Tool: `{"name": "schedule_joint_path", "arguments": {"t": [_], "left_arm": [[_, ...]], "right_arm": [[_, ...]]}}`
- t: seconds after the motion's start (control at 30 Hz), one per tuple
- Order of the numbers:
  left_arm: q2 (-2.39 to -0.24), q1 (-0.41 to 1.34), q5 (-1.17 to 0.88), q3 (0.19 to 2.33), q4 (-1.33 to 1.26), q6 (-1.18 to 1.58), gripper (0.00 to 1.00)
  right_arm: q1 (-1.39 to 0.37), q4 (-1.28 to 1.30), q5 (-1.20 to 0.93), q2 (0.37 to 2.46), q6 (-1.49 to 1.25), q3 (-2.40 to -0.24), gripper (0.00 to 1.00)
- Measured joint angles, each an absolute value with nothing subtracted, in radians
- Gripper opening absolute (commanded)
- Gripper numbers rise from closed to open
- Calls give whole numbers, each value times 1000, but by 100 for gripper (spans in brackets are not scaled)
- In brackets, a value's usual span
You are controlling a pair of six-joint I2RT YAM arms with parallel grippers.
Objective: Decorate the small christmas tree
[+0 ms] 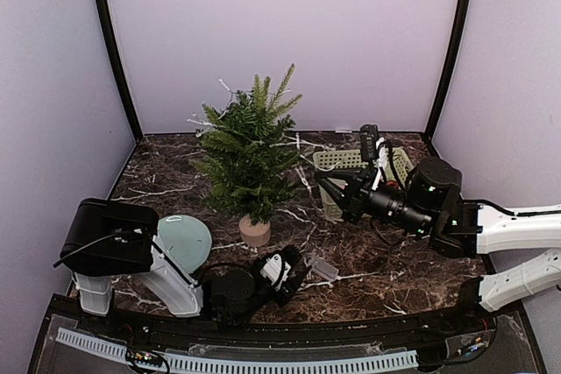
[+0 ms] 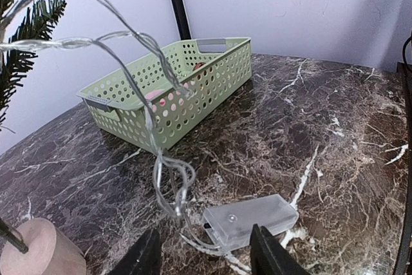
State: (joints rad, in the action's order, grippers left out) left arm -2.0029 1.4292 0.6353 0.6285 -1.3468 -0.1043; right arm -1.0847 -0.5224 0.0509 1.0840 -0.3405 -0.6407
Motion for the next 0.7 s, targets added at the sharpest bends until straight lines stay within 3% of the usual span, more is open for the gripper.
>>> {"name": "schedule_joint_path", "arguments": {"t": [0.43, 0.7], "left_arm": [[-2076, 1370, 625, 715, -1343, -40, 46], [-2115, 1357, 609, 760, -1335, -29, 39]], "right_arm": [[-1086, -523, 28, 1052, -337, -641, 0], [-1087, -524, 17, 1052, -338, -641, 0]]}}
